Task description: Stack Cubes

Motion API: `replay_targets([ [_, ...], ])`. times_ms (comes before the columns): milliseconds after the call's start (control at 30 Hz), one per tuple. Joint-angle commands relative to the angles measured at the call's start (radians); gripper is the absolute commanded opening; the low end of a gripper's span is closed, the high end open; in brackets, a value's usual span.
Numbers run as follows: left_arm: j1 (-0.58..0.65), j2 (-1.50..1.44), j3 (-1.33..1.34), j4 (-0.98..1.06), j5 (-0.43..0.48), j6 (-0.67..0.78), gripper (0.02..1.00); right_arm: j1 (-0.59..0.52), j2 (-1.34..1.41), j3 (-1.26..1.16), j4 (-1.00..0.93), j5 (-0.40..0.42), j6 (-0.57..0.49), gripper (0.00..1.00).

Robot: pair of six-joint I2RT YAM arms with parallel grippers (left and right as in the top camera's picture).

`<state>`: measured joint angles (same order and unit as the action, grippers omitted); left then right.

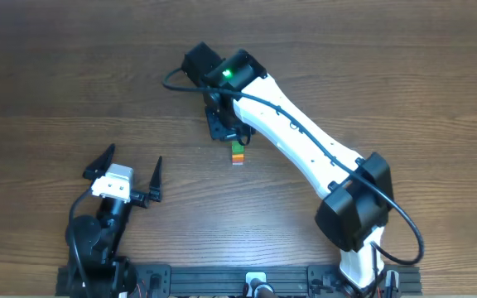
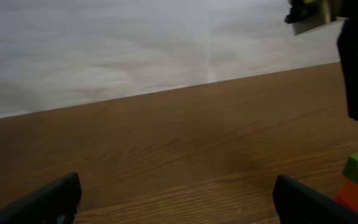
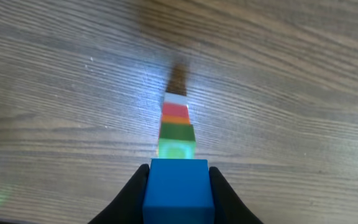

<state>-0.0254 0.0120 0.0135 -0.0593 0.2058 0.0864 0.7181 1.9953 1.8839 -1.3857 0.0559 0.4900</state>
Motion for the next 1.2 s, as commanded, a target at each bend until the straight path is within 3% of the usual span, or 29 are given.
replay_targets([
  [33,0.005,-0.007,-0.008,0.002,-0.001,0.011,0.998,0.006,-0.06,-0.055,0.025,0.012,0.023,0.012],
  [300,0.005,-0.007,-0.008,0.002,-0.001,0.011,1.0,0.016,-0.06,-0.101,0.074,-0.033,0.056,0.009],
  [1200,0.005,-0.007,-0.008,0.002,-0.001,0.011,0.998,0.019,-0.06,-0.175,0.122,-0.04,0.079,0.009],
])
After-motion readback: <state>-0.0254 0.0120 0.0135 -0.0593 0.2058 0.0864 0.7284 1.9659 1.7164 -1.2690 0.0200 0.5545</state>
